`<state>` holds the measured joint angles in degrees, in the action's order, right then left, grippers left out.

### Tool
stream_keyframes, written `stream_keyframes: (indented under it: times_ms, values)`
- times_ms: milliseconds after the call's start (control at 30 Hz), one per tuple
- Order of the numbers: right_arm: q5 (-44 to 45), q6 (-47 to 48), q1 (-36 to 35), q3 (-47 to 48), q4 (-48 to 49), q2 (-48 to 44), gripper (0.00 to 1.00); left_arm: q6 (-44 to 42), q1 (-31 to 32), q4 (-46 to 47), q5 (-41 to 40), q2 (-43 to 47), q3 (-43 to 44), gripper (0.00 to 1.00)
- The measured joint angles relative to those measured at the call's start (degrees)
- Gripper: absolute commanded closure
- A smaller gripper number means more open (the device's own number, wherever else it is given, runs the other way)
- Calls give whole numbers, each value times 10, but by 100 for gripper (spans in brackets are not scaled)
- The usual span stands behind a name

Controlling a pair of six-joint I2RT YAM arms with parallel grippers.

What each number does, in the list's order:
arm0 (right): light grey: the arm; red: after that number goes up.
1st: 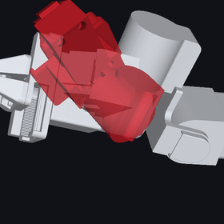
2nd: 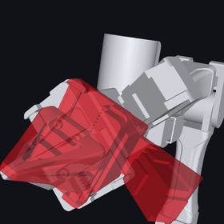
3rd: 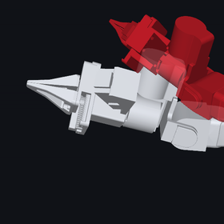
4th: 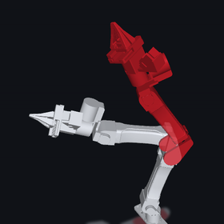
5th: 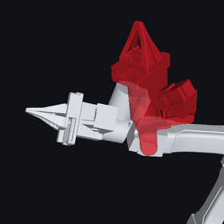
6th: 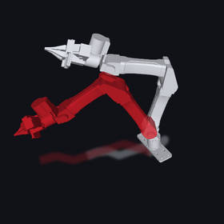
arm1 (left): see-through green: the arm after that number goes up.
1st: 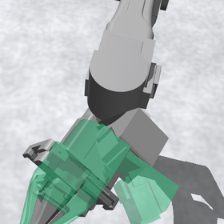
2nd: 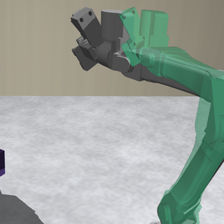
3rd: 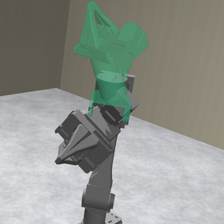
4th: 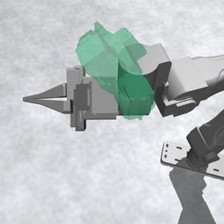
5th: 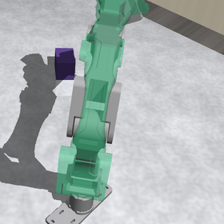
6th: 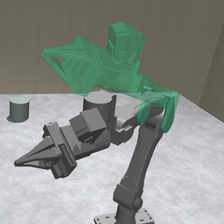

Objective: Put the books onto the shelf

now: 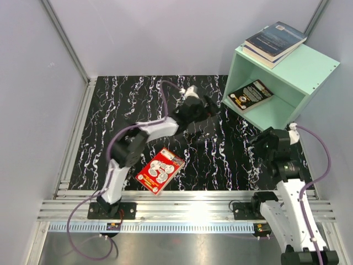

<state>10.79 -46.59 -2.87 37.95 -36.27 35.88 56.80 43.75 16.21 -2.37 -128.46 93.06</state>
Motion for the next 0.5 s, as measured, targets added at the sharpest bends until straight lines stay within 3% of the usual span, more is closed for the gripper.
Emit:
stream_keyframes:
  times_ms: [67, 100, 200, 333, 500]
  values:
    - [-39, 6, -1, 0, 32, 40, 31, -37, -14, -31, 2, 114, -119, 2]
    - [-62, 5, -4, 0, 50, 57, 23, -56, -20, -50, 1, 168, -160, 2]
    - [-111, -5, -55, -15, 104, 98, 16, -106, -41, -111, -23, 316, -254, 2]
    - [-118, -46, -230, -62, 159, 119, 12, -149, -53, -193, -66, 474, -363, 1]
    - [-105, -133, -435, -101, 260, 217, 12, -160, -82, -287, -81, 580, -513, 1]
